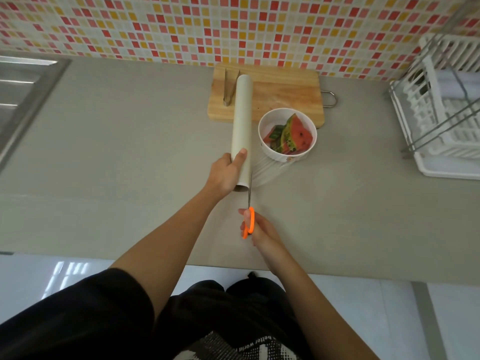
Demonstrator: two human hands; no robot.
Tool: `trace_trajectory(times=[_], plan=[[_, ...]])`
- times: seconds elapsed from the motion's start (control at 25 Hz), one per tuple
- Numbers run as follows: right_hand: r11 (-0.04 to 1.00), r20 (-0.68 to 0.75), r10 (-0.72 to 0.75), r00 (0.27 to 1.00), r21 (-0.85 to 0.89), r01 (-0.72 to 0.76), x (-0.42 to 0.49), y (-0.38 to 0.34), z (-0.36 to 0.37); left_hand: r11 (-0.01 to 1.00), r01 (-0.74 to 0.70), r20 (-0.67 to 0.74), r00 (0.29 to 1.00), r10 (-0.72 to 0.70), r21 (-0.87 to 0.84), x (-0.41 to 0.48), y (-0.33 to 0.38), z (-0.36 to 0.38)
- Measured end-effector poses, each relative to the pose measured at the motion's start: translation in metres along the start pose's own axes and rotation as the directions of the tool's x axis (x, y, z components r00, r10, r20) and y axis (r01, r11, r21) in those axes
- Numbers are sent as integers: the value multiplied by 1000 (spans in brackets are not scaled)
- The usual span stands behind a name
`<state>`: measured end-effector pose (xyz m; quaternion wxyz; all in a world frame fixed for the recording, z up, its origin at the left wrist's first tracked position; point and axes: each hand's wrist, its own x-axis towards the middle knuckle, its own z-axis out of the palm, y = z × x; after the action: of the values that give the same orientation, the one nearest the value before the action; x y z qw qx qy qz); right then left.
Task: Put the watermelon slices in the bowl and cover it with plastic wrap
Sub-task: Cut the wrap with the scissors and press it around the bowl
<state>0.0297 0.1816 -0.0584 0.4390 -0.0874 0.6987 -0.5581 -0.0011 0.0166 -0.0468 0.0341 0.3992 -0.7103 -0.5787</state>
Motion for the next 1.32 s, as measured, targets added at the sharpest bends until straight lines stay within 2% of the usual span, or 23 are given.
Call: trace_trajectory(times=[0.32, 0.6, 0.72, 1.08, 1.32], plan=[[991, -8, -100, 995, 85, 100, -1, 4, 0, 1000, -6, 8, 1000, 6, -18, 0, -1, 0], [992, -11, -66, 998, 110, 67, 9, 9, -1, 999, -24, -3, 1000, 24, 32, 3, -1, -1], [986, -65, -25, 998, 163, 35, 18, 3, 0, 998, -30, -14, 999, 31, 52, 4, -2, -1], [979, -83, -89, 993, 177, 102, 28, -3, -5, 999, -24, 2, 1000, 24, 32, 5, -2, -3], [990, -98, -58, 993, 124, 70, 35, -8, -5, 996, -45, -13, 999, 46, 76, 5, -4, -1]])
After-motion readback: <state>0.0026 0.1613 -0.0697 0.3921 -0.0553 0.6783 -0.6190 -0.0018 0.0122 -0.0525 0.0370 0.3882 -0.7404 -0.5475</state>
